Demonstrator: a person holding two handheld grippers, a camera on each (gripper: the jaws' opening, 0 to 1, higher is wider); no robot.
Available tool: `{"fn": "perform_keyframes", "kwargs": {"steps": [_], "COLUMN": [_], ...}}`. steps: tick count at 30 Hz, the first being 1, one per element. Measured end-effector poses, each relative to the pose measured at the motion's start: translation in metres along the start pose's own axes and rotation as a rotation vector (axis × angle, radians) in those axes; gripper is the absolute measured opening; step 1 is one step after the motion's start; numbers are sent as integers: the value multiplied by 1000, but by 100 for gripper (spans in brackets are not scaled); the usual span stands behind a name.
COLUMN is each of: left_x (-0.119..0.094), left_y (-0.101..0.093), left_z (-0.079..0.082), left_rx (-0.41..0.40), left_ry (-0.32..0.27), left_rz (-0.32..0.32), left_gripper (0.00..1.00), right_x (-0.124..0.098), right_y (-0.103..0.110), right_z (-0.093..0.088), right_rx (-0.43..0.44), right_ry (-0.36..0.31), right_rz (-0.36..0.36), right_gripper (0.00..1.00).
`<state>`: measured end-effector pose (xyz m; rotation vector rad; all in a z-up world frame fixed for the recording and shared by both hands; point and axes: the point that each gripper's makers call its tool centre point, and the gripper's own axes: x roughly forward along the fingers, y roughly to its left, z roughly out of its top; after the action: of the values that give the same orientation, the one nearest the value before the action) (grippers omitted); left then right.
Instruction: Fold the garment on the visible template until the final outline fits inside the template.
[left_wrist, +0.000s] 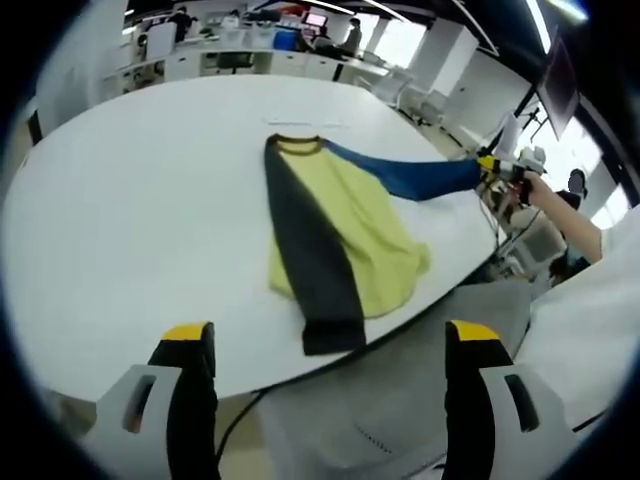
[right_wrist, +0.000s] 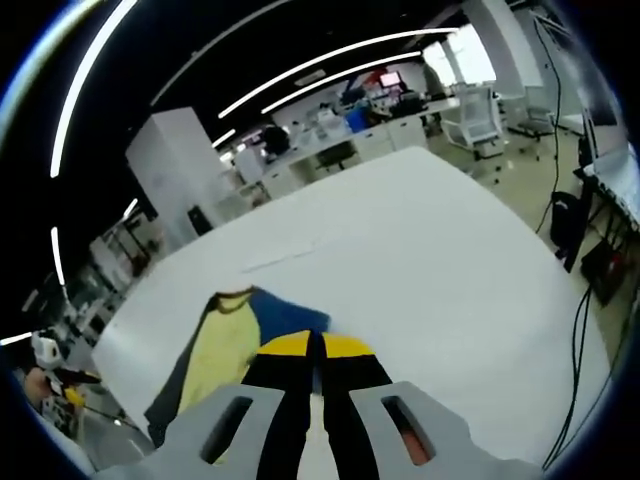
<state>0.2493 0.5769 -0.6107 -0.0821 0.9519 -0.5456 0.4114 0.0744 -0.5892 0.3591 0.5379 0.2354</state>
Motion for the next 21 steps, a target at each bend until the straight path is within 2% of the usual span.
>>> {"fn": "perform_keyframes", "kwargs": {"steps": [11,14,18,21], "left_x": [2,3,5,7], "left_y": [0,1,2,1], "left_z": [1,3,3,4], "left_rx": [-9,-14,-19,-23], "left_ry": [14,14,21,24], "left_rz": [12,15,21,23], "left_gripper": [92,92,92,92], "right_x": [13,22,25,33], "right_y": [-19,-36,-41,-62], "right_z": [4,5,0,-1], "right_rx": [4,0,6,22], "right_ry": [36,56,75,92], "right_rz": [-43,-55,-68,-88], "right_gripper": [3,3,3,3]}}
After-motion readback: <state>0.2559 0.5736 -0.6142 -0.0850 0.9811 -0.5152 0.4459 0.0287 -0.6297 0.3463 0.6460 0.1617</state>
